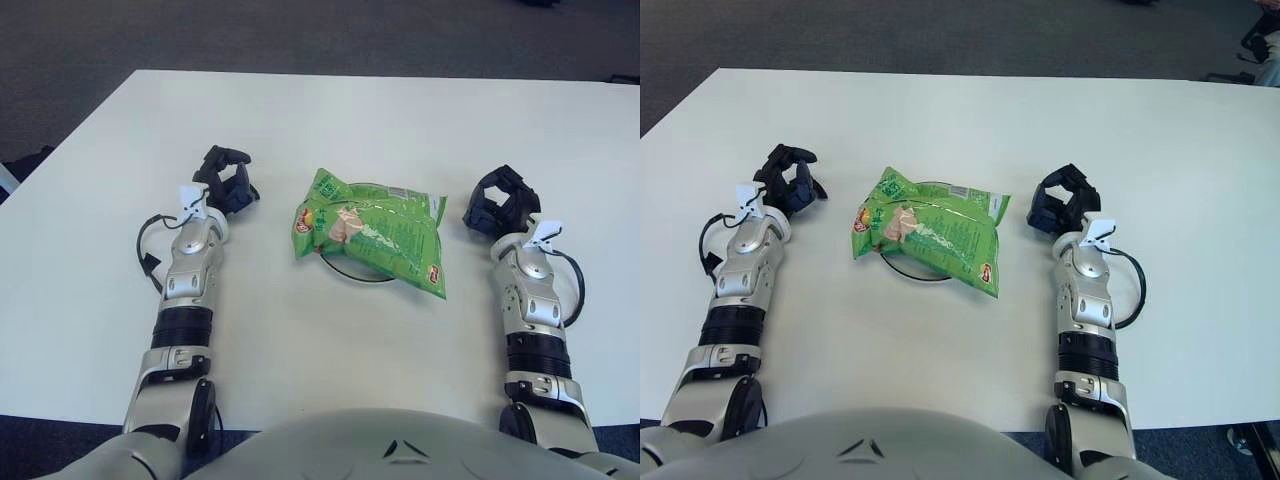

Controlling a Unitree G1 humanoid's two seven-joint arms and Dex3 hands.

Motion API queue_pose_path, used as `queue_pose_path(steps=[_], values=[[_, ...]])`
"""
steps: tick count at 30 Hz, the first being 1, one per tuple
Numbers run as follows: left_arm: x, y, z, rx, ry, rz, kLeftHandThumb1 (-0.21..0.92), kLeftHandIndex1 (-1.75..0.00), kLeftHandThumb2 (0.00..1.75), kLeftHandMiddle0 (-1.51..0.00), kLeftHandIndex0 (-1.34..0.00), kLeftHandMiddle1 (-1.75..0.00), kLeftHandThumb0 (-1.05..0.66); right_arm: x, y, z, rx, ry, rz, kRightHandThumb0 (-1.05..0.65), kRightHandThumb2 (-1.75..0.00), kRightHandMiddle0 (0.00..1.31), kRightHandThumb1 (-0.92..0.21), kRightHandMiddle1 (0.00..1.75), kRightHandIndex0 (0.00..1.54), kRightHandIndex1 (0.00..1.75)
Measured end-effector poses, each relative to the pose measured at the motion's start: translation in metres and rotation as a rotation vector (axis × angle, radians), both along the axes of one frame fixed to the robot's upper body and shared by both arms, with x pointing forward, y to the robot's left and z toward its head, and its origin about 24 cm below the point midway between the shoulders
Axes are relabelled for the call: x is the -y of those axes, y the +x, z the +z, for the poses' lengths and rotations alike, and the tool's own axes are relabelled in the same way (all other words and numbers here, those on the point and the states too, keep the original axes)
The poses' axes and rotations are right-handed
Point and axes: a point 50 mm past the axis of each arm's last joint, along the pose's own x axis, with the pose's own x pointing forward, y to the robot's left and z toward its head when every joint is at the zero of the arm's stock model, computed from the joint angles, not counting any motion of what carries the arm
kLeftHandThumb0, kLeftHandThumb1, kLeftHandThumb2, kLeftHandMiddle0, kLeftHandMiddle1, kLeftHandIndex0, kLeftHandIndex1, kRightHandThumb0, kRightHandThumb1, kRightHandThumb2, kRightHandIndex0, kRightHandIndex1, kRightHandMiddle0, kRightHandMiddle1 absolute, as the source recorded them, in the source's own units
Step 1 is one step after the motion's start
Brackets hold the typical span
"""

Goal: Put the snack into the plate.

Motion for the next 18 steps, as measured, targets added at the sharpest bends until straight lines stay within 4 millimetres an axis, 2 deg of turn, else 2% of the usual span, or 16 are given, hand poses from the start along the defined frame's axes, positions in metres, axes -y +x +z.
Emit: queue_pose_path(steps=[12, 18], values=[[0.01, -0.002, -0.005, -0.004, 0.028, -0.012, 0.34, -1.75, 1.3, -1.33, -0.6, -1.75, -0.48, 0.002, -0.001, 0.0, -0.003, -0.005, -0.006, -0.52, -1.42, 0.69, -0.23, 1.75, 1.31, 1.75], [0.02, -0.003, -0.006, 0.044, 0.042, -0.041, 0.31, -1.75, 1.33, -1.37, -0.62, -1.75, -0.48, 0.003, -0.002, -0.001, -0.008, -0.014, -0.012, -0.51, -1.42, 0.68, -0.24, 1.75, 1.3, 1.75]])
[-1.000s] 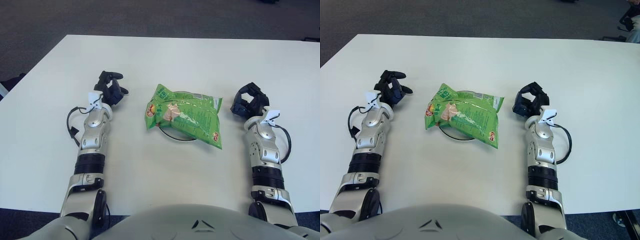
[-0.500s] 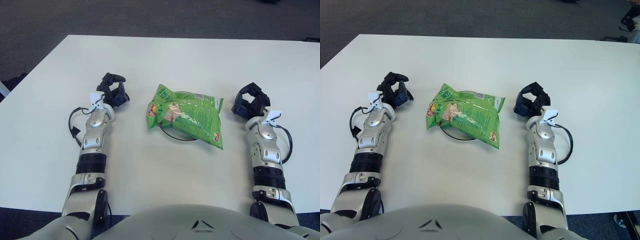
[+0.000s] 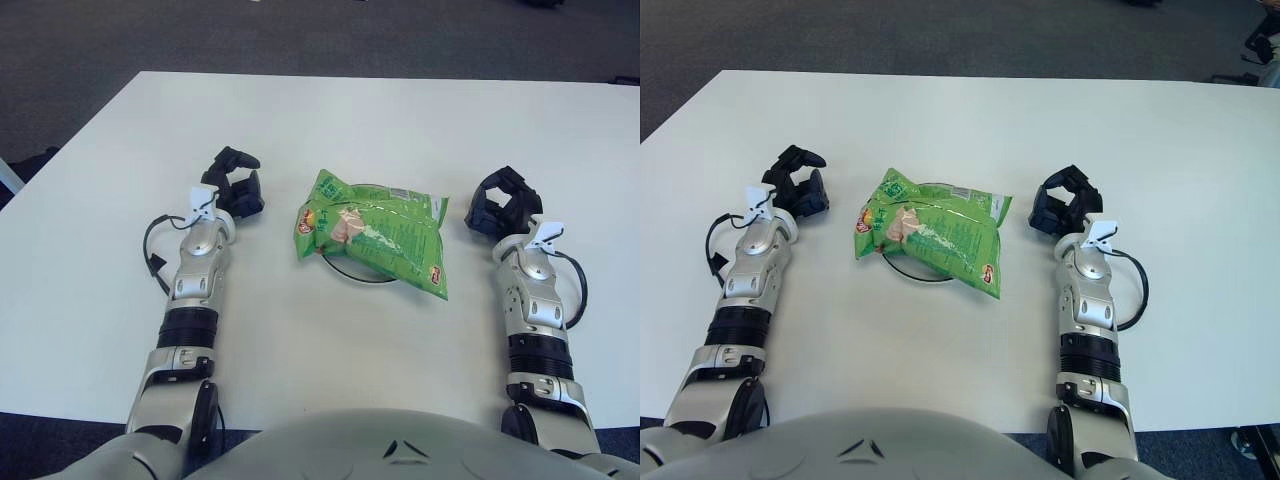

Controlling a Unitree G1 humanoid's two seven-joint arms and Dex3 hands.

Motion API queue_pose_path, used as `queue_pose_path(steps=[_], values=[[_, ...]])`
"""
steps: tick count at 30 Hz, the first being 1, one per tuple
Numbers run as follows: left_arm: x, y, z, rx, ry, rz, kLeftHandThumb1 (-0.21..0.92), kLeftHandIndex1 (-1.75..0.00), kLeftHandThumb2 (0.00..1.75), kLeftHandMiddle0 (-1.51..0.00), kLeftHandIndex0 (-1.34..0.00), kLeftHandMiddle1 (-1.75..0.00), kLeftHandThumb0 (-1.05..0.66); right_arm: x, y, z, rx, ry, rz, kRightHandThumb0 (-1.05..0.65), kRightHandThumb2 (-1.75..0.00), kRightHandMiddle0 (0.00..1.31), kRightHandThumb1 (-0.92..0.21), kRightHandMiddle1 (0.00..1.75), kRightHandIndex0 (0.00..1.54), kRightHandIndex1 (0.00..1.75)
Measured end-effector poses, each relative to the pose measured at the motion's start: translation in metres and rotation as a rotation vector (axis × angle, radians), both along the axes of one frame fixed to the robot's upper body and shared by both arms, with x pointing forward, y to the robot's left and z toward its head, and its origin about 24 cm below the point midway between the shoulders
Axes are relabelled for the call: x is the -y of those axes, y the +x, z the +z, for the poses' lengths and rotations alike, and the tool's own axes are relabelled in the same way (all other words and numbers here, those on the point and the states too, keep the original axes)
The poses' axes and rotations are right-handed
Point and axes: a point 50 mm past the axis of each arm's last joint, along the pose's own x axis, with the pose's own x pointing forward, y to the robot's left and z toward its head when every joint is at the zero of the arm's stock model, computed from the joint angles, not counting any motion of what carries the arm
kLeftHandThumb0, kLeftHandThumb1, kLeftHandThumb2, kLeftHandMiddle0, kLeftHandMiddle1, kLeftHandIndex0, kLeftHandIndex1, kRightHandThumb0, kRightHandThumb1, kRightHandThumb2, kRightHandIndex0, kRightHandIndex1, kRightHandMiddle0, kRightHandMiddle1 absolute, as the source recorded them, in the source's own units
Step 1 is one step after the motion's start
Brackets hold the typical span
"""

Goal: Put the snack into the plate.

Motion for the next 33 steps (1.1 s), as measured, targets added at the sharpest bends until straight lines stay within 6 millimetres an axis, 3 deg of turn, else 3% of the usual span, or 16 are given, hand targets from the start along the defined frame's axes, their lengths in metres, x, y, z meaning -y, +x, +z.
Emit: queue_pose_path(steps=[33], values=[[0.0077, -0.0019, 0.0078, 0.128, 0.033, 0.021, 0.24, -1.75, 1.41, -1.39, -0.68, -1.75, -0.51, -0.0015, 0.0007, 0.0002, -0.006, 0.0, -0.009, -0.5, -1.38, 0.65, -0.27, 1.75, 1.29, 1.75]])
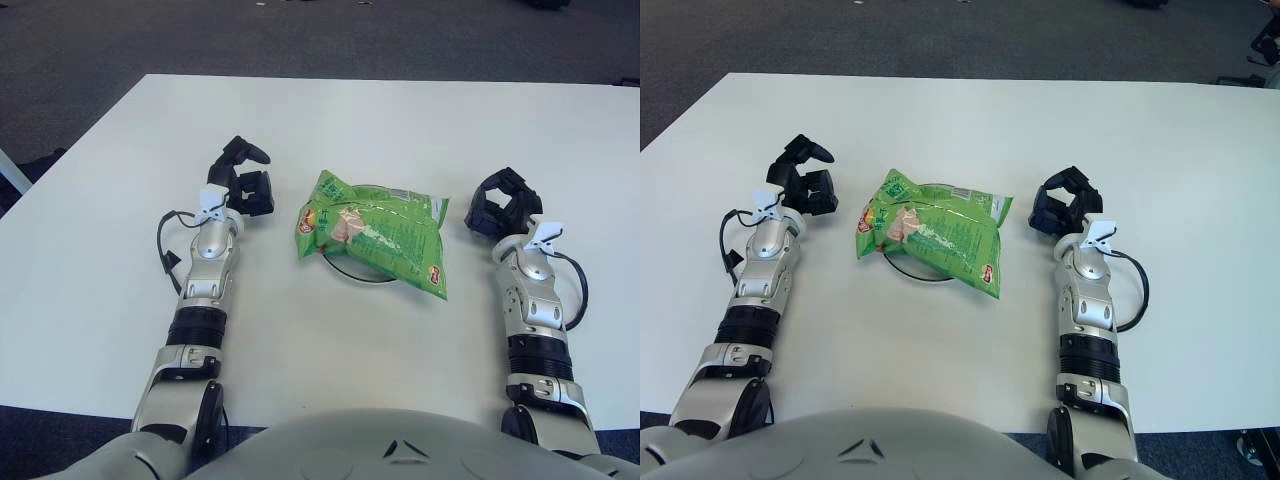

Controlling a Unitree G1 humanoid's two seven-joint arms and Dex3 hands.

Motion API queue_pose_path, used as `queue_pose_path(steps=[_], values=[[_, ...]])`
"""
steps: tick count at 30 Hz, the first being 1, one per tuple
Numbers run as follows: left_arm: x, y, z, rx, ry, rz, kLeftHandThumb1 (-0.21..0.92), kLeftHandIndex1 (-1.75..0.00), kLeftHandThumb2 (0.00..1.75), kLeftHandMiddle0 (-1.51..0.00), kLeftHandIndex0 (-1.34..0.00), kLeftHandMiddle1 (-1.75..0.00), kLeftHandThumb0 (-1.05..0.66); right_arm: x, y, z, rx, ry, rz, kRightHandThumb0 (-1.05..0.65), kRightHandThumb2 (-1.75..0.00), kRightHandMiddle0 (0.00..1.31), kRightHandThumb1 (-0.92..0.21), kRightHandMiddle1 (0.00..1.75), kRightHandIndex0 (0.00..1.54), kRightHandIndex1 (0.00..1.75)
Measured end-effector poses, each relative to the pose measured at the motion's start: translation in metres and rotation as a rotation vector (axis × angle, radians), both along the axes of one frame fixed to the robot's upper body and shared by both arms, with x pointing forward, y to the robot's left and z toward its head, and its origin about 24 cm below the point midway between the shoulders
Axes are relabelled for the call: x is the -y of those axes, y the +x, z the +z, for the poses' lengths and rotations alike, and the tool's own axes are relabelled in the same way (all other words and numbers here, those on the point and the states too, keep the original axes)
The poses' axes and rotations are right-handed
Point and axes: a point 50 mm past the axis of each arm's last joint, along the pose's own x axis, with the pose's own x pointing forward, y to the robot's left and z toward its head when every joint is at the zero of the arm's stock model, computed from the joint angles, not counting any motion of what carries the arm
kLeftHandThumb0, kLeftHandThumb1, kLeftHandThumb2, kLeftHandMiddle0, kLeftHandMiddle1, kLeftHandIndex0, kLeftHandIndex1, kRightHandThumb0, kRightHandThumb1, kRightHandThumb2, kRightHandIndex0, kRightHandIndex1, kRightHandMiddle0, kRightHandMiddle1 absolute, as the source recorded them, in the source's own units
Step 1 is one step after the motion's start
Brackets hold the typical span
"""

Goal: Put the snack into the plate.

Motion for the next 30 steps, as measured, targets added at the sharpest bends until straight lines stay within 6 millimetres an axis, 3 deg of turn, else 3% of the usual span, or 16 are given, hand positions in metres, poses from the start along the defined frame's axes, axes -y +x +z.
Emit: queue_pose_path(steps=[30], values=[[0.0009, 0.0005, -0.0036, -0.011, -0.021, 0.029, 0.25, -1.75, 1.41, -1.4, -0.67, -1.75, -0.51, -0.0041, 0.0089, -0.0019, -0.014, 0.008, 0.035, -0.51, -1.39, 0.66, -0.26, 1.75, 1.3, 1.75]])
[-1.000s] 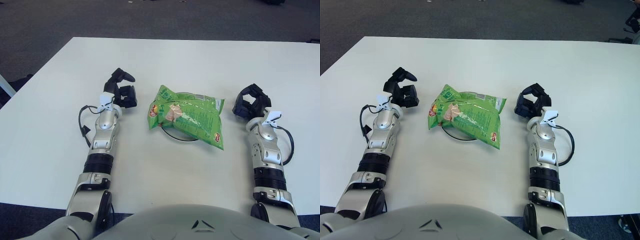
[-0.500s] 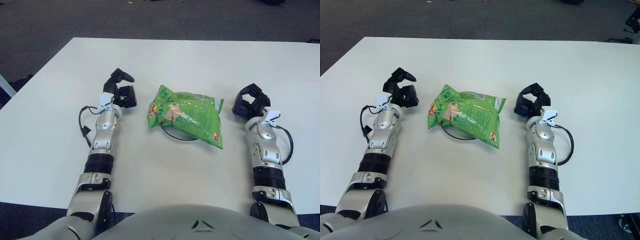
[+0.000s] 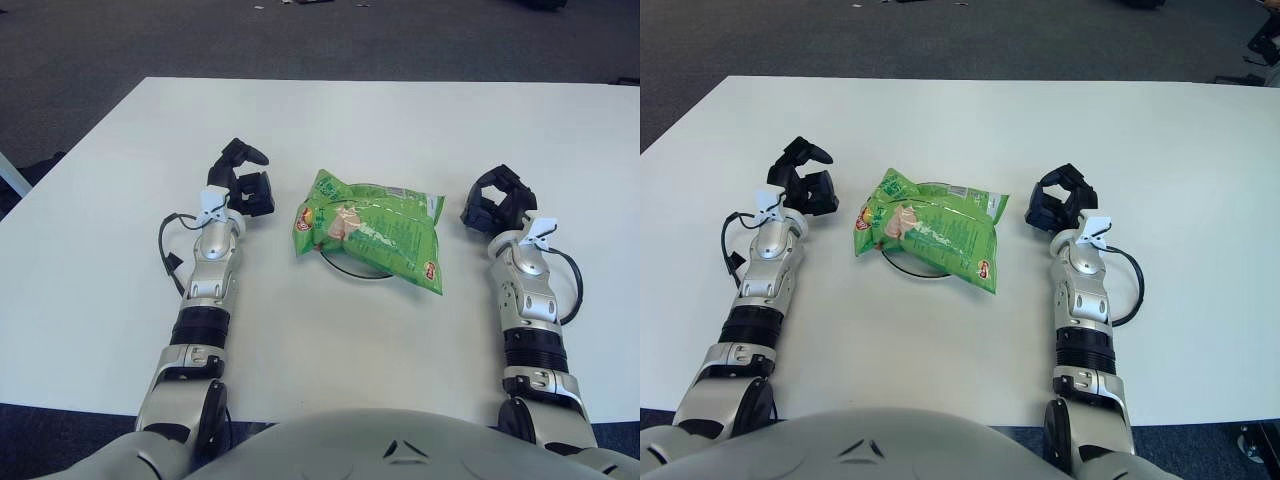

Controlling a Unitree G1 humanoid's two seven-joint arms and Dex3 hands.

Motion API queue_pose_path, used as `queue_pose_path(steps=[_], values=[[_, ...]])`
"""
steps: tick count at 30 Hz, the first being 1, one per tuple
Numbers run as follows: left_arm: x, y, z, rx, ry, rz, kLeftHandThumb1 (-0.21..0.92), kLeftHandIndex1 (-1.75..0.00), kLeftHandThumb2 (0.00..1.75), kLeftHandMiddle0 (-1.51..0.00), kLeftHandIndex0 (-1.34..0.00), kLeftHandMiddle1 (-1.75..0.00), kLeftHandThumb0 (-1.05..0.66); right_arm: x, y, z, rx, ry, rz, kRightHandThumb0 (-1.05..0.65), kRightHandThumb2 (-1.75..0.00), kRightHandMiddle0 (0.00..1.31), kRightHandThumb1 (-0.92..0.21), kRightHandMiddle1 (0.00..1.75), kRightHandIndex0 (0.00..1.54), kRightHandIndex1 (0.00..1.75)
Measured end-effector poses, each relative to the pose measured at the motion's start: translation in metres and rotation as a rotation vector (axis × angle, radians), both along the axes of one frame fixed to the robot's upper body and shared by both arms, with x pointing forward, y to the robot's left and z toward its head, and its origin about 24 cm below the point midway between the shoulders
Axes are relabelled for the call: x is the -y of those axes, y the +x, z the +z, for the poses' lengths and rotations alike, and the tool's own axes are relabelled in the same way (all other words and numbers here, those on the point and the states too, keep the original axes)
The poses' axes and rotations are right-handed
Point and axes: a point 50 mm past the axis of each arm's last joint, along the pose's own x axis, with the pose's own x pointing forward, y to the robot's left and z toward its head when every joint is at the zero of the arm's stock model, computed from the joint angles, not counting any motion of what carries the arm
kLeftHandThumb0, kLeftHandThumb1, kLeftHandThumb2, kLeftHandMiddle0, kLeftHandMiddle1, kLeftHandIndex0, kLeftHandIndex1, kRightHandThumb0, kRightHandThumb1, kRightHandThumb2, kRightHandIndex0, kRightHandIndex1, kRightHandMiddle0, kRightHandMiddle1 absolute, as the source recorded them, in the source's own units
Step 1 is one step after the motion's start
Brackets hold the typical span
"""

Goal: Put the snack into the plate.

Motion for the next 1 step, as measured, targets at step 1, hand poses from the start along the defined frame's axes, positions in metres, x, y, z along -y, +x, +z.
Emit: queue_pose_path(steps=[1], values=[[0.0, -0.0001, 0.0002, 0.002, 0.0, 0.0, 0.25, -1.75, 1.41, -1.4, -0.67, -1.75, -0.51, -0.0004, 0.0006, 0.0002, 0.001, 0.0, 0.002, -0.51, -1.39, 0.66, -0.26, 1.75, 1.3, 1.75]])
